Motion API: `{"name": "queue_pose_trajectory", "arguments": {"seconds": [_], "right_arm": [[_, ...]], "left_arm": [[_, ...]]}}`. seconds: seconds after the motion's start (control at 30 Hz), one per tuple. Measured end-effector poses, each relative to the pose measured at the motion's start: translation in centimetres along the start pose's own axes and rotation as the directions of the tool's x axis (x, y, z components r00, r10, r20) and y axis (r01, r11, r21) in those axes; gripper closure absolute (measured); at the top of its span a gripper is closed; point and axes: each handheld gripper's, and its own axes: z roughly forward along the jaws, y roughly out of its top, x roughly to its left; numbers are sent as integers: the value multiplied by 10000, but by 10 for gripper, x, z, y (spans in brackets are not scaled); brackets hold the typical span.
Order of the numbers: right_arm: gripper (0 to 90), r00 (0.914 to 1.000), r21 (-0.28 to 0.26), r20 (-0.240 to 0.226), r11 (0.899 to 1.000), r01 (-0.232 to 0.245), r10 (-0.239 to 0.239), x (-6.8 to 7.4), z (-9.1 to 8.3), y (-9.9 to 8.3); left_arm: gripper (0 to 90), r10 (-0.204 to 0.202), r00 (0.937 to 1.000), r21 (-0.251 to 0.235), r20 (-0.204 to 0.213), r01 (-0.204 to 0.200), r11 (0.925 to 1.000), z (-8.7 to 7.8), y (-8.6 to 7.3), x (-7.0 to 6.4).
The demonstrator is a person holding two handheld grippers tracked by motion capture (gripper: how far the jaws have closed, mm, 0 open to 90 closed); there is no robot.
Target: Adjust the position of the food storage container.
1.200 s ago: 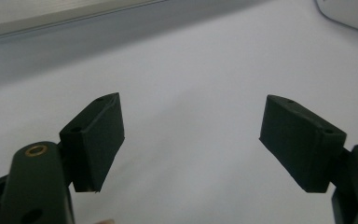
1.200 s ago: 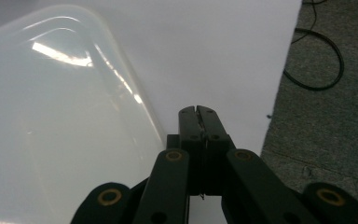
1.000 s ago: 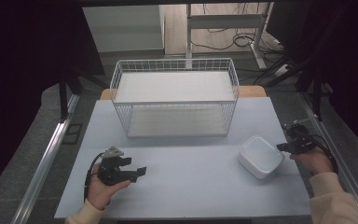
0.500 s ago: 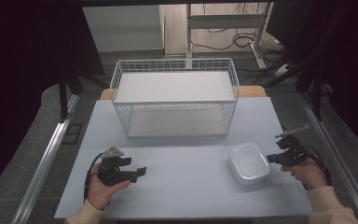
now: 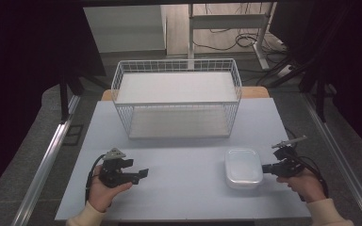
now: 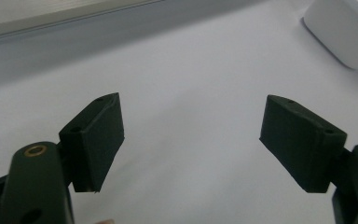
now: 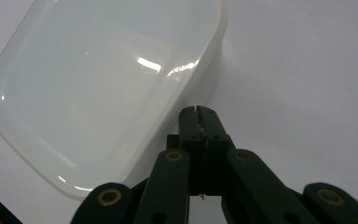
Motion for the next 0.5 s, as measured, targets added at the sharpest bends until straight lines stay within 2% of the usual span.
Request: {"name": "queue_pose_trajectory", "arguments": {"seconds": [0.33,0.5], "right_arm": [[895,9936,5,-942,9980,630,-627,32,17,9],[896,9894,-1,-1164,9961,878,-872,45,25,13]], "left_arm": [[215,12,10000,-11,24,-12,10000,-1,-1,1],[215,18,10000,1,23,-18,10000,-1,0,0]]}}
